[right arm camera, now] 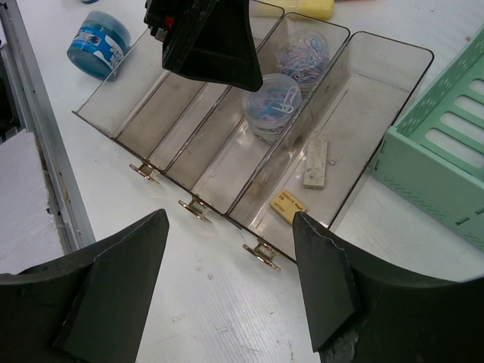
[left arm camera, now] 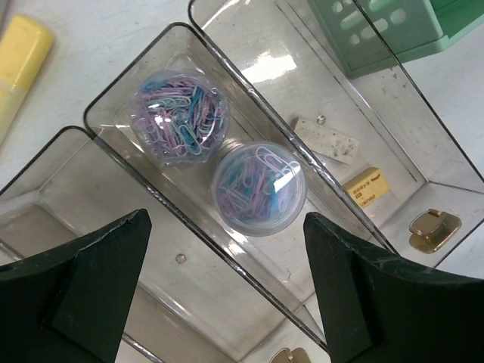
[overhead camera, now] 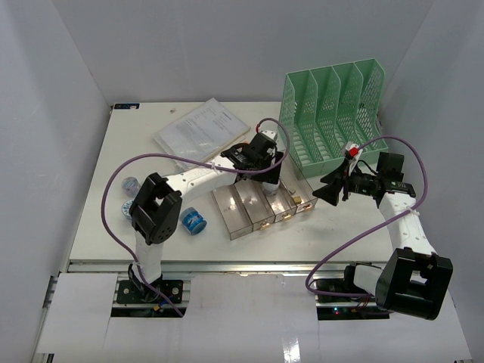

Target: Organize the desk

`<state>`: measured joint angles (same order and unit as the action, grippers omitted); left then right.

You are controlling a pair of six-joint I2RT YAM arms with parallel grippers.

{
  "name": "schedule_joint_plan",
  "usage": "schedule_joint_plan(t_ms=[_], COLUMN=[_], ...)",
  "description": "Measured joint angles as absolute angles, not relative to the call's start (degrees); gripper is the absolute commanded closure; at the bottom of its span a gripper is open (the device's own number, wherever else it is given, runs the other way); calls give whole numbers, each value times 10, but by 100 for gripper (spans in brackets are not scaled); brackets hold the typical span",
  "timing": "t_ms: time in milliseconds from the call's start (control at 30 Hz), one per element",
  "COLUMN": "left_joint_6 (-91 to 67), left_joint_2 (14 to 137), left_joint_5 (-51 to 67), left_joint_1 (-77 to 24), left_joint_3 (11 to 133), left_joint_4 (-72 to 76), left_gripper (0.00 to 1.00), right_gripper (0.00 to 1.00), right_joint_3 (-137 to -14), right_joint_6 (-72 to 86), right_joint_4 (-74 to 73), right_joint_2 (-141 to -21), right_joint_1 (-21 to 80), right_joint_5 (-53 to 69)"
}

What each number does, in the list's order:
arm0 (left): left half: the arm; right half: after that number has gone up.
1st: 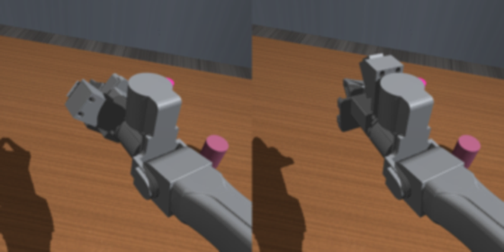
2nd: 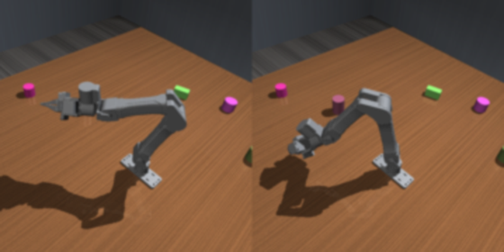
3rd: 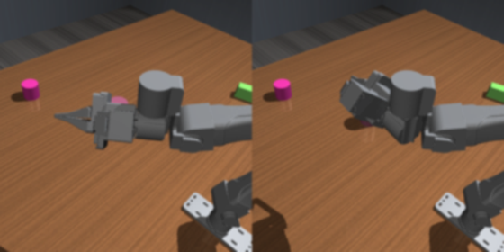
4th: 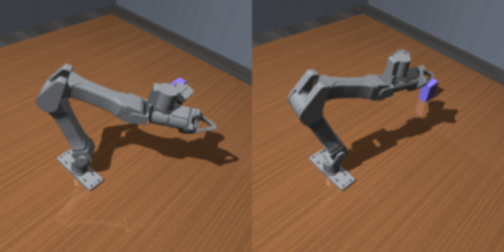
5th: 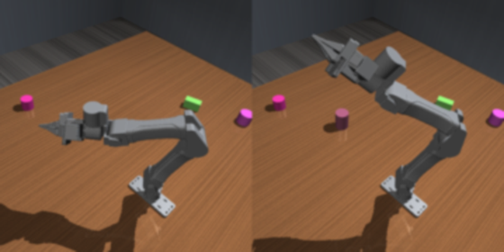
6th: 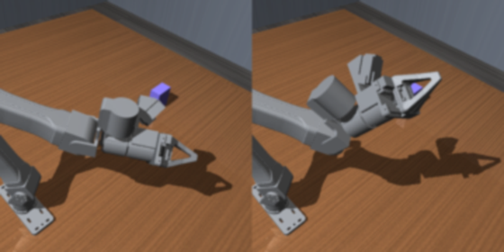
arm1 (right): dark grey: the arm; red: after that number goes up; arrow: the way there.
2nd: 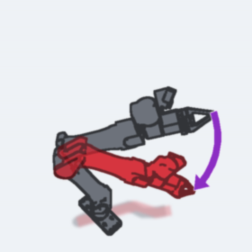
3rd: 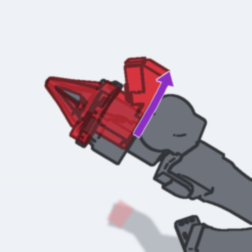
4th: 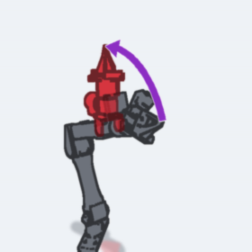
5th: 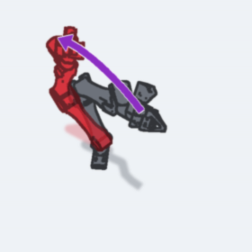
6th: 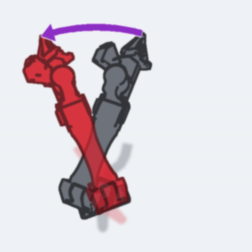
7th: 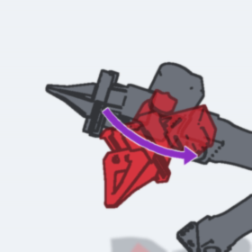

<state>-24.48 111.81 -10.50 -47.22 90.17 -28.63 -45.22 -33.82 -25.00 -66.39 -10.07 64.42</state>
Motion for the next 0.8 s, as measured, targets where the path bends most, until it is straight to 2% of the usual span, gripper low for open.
schedule_joint_plan(t_ms=[100, 233, 267, 400, 533, 667, 800], left_joint_6=[-251, -273, -287, -336, -363, -367, -357], left_joint_2=[1100, 987, 945, 723, 577, 518, 533], left_joint_5=[-112, -105, -90, -44, -51, -54, -68], left_joint_1=[-468, -441, -423, -278, -124, -35, 42], left_joint_3=[883, 786, 746, 565, 488, 467, 467], left_joint_4=[-276, -295, -262, -250, -280, -314, -329], left_gripper=[9, 11, 11, 9, 4, 2, 2], right_gripper=[27, 27, 27, 27, 27, 27, 27], right_joint_3=[-452, -453, -453, -454, -456, -456, -456], right_joint_6=[-342, -348, -349, -350, -350, -350, -350], right_joint_4=[-256, -261, -262, -269, -271, -272, -272], right_joint_2=[-664, -664, -664, -662, -659, -657, -655], right_joint_1=[-101, -101, -101, -101, -101, -100, -101], right_joint_5=[645, 646, 647, 649, 654, 660, 662])
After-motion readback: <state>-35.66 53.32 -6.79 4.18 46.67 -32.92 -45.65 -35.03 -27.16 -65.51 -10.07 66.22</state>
